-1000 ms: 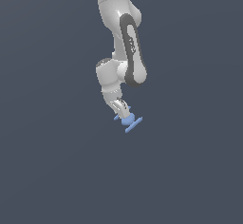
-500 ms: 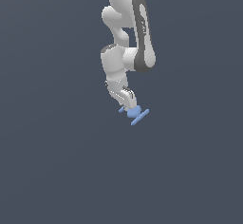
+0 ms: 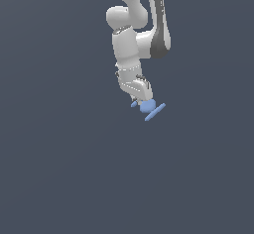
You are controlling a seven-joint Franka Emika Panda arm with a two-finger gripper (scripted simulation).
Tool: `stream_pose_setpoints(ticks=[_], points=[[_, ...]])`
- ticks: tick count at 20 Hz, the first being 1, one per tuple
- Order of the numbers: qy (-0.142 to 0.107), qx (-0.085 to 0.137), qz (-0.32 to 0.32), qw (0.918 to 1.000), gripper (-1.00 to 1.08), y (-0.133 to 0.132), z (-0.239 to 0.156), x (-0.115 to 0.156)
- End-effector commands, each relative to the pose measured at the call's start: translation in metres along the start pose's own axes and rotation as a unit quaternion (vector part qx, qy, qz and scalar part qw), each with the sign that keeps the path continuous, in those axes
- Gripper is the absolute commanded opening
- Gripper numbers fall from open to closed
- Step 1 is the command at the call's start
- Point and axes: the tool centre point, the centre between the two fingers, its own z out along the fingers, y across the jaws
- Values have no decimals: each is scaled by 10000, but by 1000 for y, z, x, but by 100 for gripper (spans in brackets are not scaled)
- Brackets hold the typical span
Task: Pick up the object and move it to a goal position.
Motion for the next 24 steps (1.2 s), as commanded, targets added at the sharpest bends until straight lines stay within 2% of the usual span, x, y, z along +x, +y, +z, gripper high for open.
stream_pose_setpoints(ticks=[1, 10, 24], points=[[3, -7, 6, 10000, -100, -7, -14, -8], [21, -28, 4, 10000, -100, -37, -68, -39], [28, -39, -11, 10000, -100, -99, -174, -100]])
